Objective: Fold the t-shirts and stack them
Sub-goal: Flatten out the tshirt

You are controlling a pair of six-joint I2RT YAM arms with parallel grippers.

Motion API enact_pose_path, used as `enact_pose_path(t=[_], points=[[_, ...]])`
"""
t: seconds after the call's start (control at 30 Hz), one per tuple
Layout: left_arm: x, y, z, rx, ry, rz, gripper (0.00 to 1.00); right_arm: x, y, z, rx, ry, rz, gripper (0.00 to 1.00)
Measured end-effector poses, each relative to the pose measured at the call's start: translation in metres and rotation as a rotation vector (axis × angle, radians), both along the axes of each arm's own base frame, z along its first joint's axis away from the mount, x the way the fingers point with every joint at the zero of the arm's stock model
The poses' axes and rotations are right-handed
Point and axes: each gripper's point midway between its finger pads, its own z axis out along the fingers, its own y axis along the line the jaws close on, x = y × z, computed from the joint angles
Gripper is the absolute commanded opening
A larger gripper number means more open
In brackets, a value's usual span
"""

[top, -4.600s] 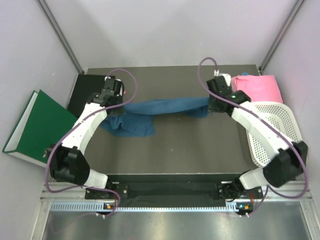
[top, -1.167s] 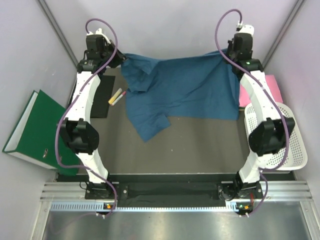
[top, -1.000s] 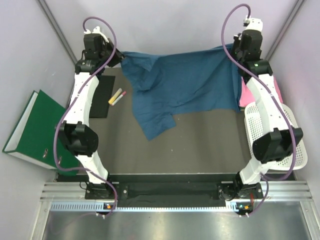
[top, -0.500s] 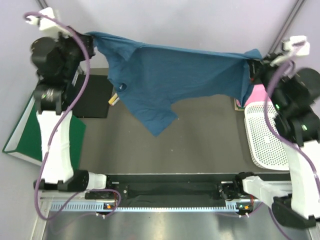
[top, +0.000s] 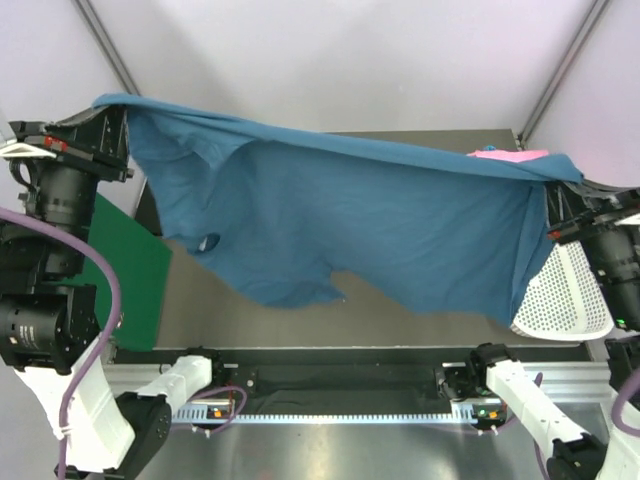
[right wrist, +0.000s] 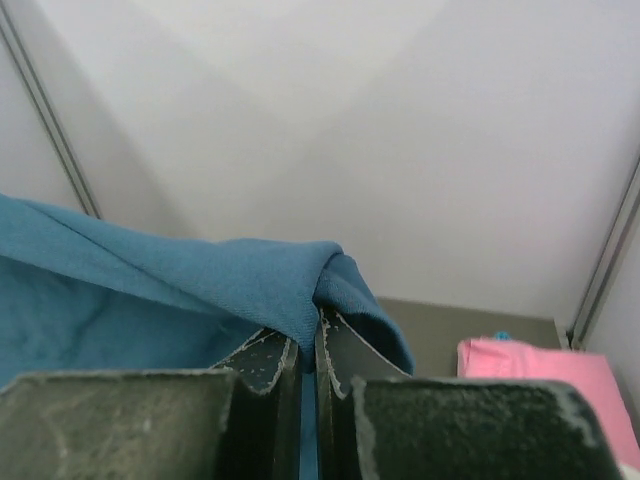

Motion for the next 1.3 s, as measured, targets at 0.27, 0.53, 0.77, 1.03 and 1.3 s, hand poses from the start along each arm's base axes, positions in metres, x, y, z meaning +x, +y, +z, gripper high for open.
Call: enact_pose_path(t=[0.27,0.53,0.77,1.03,1.3], points=[[0.089,-0.008,-0.041,0.037,0.177,-0.002,0.0,0.085,0.015,-0.111,-0.03,0.284,-0.02,0.0],[0.248,-0.02,-0.287,0.095,0.791,-0.02,0.0,0.165,0.026,-0.233,-0.071,0.55,-0.059,0.0],[0.268,-0.021,-0.416,0.114,1.079,-0.025,0.0,0.219,0.039,-0.304,-0.096,0.709,-0.055,0.0],[0.313,-0.02,-0.445,0.118,1.107,0.001,0.0,0.283,0.059,-0.379,-0.135,0.889,-0.02,0.0],[0.376,-0.023,-0.474,0.112,1.133,0.012,0.0,0.356,0.073,-0.429,-0.156,0.98,-0.023,0.07]])
